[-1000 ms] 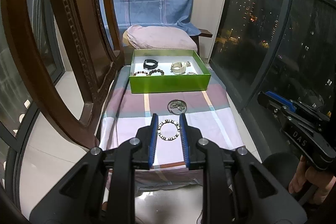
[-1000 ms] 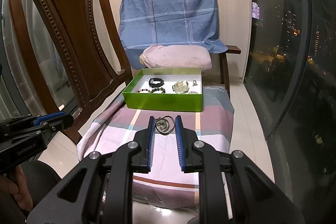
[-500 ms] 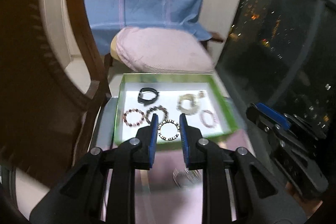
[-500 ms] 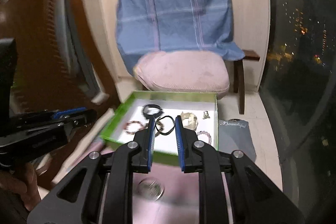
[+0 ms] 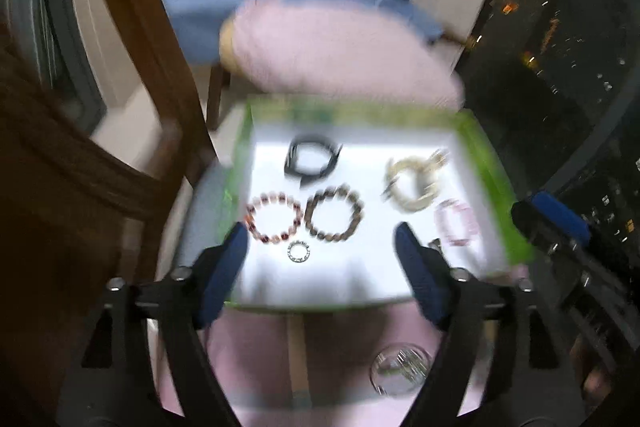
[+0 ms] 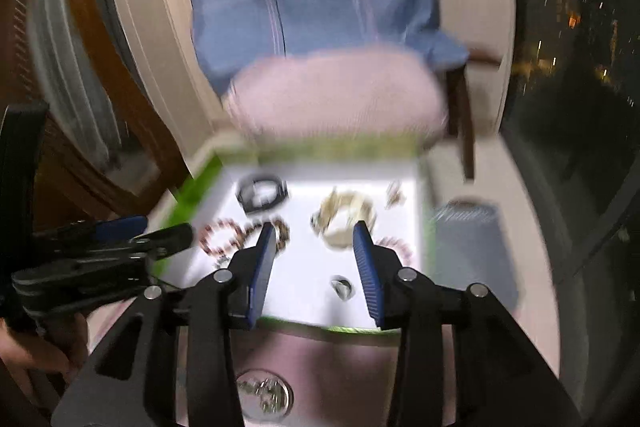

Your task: Organize jewelry

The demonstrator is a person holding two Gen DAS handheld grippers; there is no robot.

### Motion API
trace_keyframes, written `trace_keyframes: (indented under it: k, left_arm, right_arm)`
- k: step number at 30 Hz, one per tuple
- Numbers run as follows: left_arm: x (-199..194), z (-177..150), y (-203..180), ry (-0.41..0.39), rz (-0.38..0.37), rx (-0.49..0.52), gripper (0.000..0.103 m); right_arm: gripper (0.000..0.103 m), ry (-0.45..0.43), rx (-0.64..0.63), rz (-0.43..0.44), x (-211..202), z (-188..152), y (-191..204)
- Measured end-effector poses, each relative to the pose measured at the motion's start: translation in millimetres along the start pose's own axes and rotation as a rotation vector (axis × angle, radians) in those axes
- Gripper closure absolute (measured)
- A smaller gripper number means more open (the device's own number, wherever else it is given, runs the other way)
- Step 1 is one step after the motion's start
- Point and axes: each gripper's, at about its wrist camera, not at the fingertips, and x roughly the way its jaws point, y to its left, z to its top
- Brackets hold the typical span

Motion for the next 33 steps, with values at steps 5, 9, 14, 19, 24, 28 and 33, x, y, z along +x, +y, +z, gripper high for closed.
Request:
trace_keyframes:
  k: [5,9,14,19,24,28,33]
  left_arm:
    - [-148.7,-43.6,-3.3,-0.254,-0.022,0.041,0.004]
    - [-199.9,-101.8,-6.4,-0.268,-0.036,0.041,0.004]
    - [-212.9,-158.2,-14.1,-0.217,0.008,0.012,0.004]
    - [-216.1,-192.8,-26.9,-0.170,0.006,0.012,0.004]
    - [-226.5,-201.5,-31.1,-0.159,-0.003,0.012,0.004]
    - [-233.5,-206.6,-33.0,-0.153,-0.021,0.017,0.004]
    - [-236.3,-208.1,-37.6,-0.155,-0.031,0.021,0.004]
  right_arm:
    - [0.014,-0.218,0.013,-0.043,-138.5,-17.5,-0.1]
    - [0.014,-0.227,-0.029,-0.074,-204.5,-66.4,11.8]
    - [0.014,-0.163,-0.009,-0.085,-228.7,-121.6,28.4]
    - [0.014,-0.122,-0.066,-0.086,-230.0,-151.4,51.7]
    - [0.014,-0.093,-0.037,-0.063,-239.3,-162.4,55.7]
    - [0.014,-0.107,-0.037,-0.074,-248.0,-161.8,56.3]
    - [0.014,-0.116,-0.038,-0.078,-253.6,-163.1,55.6]
